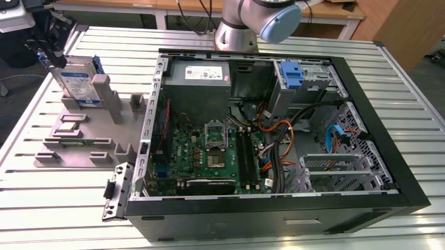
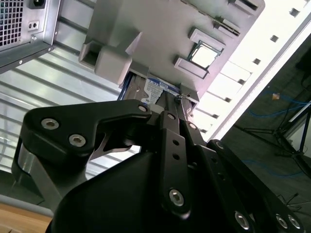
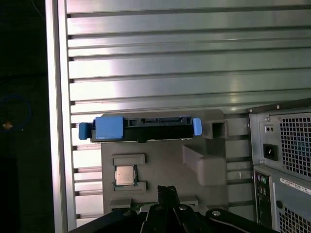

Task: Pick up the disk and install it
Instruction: 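Reach for the disk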

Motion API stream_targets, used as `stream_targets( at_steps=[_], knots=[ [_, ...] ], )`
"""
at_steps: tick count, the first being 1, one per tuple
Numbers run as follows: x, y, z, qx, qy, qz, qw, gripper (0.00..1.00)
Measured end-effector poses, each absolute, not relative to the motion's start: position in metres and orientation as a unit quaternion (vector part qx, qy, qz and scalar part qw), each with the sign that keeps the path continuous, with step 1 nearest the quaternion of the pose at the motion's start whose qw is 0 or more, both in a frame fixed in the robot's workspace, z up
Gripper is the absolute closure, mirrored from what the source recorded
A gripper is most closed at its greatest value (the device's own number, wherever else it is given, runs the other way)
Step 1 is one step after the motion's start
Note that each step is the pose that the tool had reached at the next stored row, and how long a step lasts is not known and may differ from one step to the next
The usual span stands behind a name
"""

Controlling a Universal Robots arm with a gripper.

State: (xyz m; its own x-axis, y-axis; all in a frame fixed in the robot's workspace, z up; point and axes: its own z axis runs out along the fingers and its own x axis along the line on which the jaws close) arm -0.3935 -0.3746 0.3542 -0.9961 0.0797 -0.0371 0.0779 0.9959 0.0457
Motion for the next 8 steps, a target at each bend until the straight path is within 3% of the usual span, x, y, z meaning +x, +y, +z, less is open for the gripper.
stream_targets(
  at_steps=[8],
  knots=[
    [-0.3935,-0.3663,0.3542,0.039,0.999,0.022,0.019,0.9]
  ],
)
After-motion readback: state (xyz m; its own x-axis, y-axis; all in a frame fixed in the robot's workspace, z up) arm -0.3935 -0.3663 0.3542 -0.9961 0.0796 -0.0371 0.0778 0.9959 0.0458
